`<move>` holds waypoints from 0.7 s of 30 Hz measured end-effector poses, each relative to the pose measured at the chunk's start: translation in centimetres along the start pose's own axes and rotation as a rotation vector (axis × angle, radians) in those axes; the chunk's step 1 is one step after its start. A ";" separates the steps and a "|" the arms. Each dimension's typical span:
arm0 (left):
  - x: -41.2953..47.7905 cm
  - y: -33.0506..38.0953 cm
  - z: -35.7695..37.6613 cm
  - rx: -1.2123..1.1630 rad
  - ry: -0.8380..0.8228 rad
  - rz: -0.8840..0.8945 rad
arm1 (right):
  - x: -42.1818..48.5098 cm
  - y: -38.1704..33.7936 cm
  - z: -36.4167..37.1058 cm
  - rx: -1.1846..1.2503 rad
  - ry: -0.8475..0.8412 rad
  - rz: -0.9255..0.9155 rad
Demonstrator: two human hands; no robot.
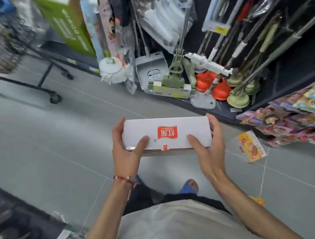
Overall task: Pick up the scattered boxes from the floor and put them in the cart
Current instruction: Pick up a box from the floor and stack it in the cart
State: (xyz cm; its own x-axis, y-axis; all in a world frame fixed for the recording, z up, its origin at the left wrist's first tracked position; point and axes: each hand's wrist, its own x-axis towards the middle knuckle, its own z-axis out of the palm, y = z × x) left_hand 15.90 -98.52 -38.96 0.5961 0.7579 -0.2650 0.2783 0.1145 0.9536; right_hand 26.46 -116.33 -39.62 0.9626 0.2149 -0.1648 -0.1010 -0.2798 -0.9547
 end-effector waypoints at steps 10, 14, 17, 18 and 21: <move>6.0 0.0 -19.5 -0.041 0.312 0.009 | -1.7 -6.2 21.3 -0.006 -0.303 -0.077; 8.2 0.2 -24.6 -0.044 0.435 -0.005 | -1.1 -8.2 28.0 -0.040 -0.409 -0.110; 10.6 0.2 -27.3 -0.056 0.508 -0.022 | 0.1 -9.4 32.8 -0.056 -0.475 -0.105; 11.6 0.2 -28.2 -0.054 0.525 -0.032 | 0.6 -9.8 34.3 -0.062 -0.499 -0.100; 15.0 0.5 -30.6 -0.059 0.569 -0.062 | 2.5 -10.7 39.0 -0.083 -0.558 -0.091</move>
State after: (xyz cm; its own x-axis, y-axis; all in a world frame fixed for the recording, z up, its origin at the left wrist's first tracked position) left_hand 1.91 -67.44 -38.07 0.0767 0.9730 -0.2177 0.2477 0.1929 0.9494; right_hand 20.15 -76.31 -39.48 0.6855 0.6971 -0.2102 0.0175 -0.3044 -0.9524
